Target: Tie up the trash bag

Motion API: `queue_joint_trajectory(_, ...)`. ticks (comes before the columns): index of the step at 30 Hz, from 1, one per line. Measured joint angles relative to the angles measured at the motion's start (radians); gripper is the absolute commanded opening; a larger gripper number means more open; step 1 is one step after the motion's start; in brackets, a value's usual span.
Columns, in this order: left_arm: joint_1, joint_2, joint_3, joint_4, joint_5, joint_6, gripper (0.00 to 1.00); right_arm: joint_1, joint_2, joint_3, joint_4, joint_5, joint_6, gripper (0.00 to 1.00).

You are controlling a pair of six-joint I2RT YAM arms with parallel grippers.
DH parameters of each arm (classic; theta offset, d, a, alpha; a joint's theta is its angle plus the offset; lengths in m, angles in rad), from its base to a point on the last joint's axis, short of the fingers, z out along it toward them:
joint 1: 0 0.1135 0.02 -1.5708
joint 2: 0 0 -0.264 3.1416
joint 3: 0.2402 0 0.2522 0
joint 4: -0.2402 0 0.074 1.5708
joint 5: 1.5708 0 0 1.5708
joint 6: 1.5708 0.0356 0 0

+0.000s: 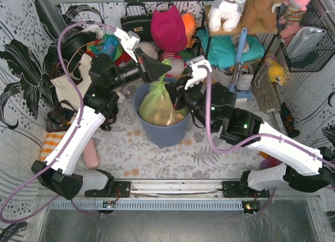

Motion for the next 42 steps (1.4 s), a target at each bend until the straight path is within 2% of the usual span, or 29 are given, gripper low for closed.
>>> queue_joint_trajectory(2, 0.000, -0.003, -0.047, 0.004, -0.010, 0.000, 0.03, 0.000, -0.005, -0.048, 0.003, 0.017, 0.010, 0.00)
queue_joint_trajectory(3, 0.000, -0.003, -0.062, 0.004, -0.012, 0.000, 0.09, 0.000, -0.005, -0.063, 0.003, 0.025, 0.011, 0.00)
queue_joint_trajectory(6, 0.000, -0.001, -0.081, -0.001, -0.015, -0.001, 0.17, -0.002, -0.001, -0.087, 0.004, 0.046, 0.011, 0.00)
queue_joint_trajectory(8, 0.000, -0.003, -0.081, 0.001, -0.025, 0.001, 0.32, -0.005, 0.000, -0.088, 0.019, 0.055, 0.010, 0.01)
queue_joint_trajectory(12, 0.000, -0.014, -0.070, -0.013, -0.069, 0.020, 0.43, -0.007, 0.000, -0.087, 0.066, 0.056, 0.005, 0.24)
queue_joint_trajectory(16, 0.000, -0.019, -0.005, -0.038, -0.128, 0.054, 0.56, -0.007, 0.007, -0.058, 0.077, 0.046, -0.008, 0.34)
queue_joint_trajectory(20, 0.000, -0.047, 0.057, -0.058, -0.198, 0.097, 0.62, -0.007, 0.020, 0.012, 0.084, 0.029, -0.026, 0.37)
queue_joint_trajectory(25, 0.000, -0.132, 0.048, -0.075, -0.321, 0.148, 0.64, -0.007, 0.015, 0.077, 0.089, 0.033, -0.054, 0.39)
queue_joint_trajectory(28, 0.000, -0.209, -0.012, -0.072, -0.431, 0.177, 0.66, -0.007, 0.004, 0.087, 0.089, 0.080, -0.093, 0.40)
queue_joint_trajectory(33, 0.000, -0.355, -0.196, -0.067, -0.678, 0.215, 0.68, -0.025, -0.014, 0.067, 0.086, 0.219, -0.175, 0.43)
queue_joint_trajectory(36, 0.000, -0.410, -0.318, -0.068, -0.811, 0.228, 0.71, -0.109, -0.031, 0.019, 0.049, 0.238, -0.161, 0.46)
queue_joint_trajectory(42, 0.000, -0.433, -0.579, -0.055, -1.012, 0.240, 0.78, -0.407, -0.045, -0.182, -0.046, 0.128, -0.021, 0.55)
